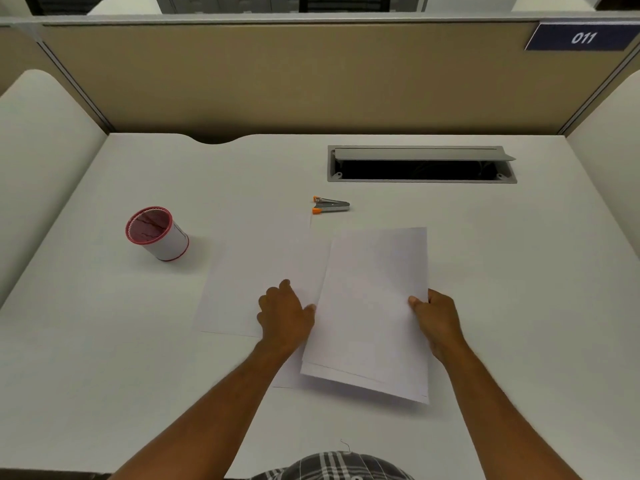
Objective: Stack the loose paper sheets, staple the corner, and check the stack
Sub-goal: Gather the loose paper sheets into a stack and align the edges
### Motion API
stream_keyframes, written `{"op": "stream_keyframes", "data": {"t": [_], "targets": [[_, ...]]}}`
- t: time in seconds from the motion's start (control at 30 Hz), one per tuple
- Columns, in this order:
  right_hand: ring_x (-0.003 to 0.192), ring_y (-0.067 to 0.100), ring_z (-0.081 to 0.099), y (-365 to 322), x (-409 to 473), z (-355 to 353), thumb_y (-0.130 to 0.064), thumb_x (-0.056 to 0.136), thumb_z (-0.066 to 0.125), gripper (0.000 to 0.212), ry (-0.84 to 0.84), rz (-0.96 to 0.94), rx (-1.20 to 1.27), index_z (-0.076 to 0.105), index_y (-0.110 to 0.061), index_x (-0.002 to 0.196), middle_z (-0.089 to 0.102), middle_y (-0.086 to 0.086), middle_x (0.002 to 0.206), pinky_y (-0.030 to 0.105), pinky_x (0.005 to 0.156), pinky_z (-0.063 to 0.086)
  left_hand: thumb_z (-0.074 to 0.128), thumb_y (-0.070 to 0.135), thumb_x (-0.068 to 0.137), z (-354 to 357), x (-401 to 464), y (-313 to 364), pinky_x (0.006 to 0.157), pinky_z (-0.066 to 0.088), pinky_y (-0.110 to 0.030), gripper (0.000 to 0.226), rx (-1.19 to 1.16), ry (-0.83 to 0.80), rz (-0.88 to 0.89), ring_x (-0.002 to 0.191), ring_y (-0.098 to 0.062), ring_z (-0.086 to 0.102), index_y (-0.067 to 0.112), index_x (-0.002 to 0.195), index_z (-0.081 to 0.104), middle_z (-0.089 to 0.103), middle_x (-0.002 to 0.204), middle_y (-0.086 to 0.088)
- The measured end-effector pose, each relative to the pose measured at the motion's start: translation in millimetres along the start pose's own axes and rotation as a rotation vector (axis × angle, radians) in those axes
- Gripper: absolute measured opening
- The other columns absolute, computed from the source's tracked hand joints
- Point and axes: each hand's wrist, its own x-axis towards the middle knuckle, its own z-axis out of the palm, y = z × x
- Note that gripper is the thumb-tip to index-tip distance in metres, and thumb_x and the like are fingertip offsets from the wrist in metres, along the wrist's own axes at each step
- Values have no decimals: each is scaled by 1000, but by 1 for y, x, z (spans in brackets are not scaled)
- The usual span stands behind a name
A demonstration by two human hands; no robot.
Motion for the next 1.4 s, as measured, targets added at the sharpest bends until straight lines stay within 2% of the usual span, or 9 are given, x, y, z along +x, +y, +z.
{"op": "stream_keyframes", "data": {"t": [0.13,0.27,0.53,0.7,0.83,0.97,1.1,1.3,1.4], "targets": [[97,34,66,5,-12,28,-10,93,53,22,123,-88,-285,69,-2,105,71,14,106,31,81,50,64,37,89,12,-4,2,98,42,-47,72,138,-13,35,131,-32,38,10,145,28,40,141,-14],[83,37,67,7,-19,48,-5,86,56,16,194,-175,-420,67,2,79,71,16,87,28,66,46,62,31,91,15,-6,5,98,42,-46,67,69,13,33,130,-31,39,10,145,29,42,140,-12],[119,39,53,6,-23,58,-6,91,57,29,172,-198,-582,65,8,115,57,22,127,37,95,46,64,21,91,15,4,6,107,45,-44,61,-470,-37,-95,128,-31,53,9,145,40,54,141,-12],[110,33,60,10,-16,52,-9,89,61,25,134,-156,-429,66,7,107,59,18,124,27,86,45,62,26,93,18,11,0,100,53,-44,45,-617,-169,-117,118,-27,62,9,133,56,62,134,-10],[89,22,64,1,-11,32,-24,90,64,26,35,-109,-164,67,-7,110,69,6,107,29,75,50,59,11,96,-2,7,0,74,60,-21,22,-827,-201,-39,94,-16,71,11,116,67,73,107,-3],[105,12,64,-4,-10,12,-34,85,73,53,-163,-71,174,51,-24,131,65,-8,118,34,88,53,60,6,94,-20,10,-6,88,59,-39,27,-1029,-275,-1,100,-25,72,11,120,67,74,112,-7],[111,27,68,-7,-7,4,-17,87,70,45,-461,18,408,58,-14,131,71,6,123,45,95,53,60,6,94,-26,16,-9,93,56,-44,30,-1146,-297,-32,106,-29,70,7,124,64,73,117,-10],[95,27,73,-11,-7,14,-11,90,67,31,-299,-27,235,67,-13,121,75,6,108,43,87,58,60,21,96,-35,29,-11,93,56,-48,16,-978,-210,-57,102,-31,70,17,106,71,75,108,-8],[95,23,70,-12,-5,20,-10,92,64,30,-184,-45,227,65,-14,122,72,3,107,38,86,56,59,17,95,-42,45,-21,94,52,-35,21,-606,70,-16,106,-26,65,14,114,66,70,117,-12]]}}
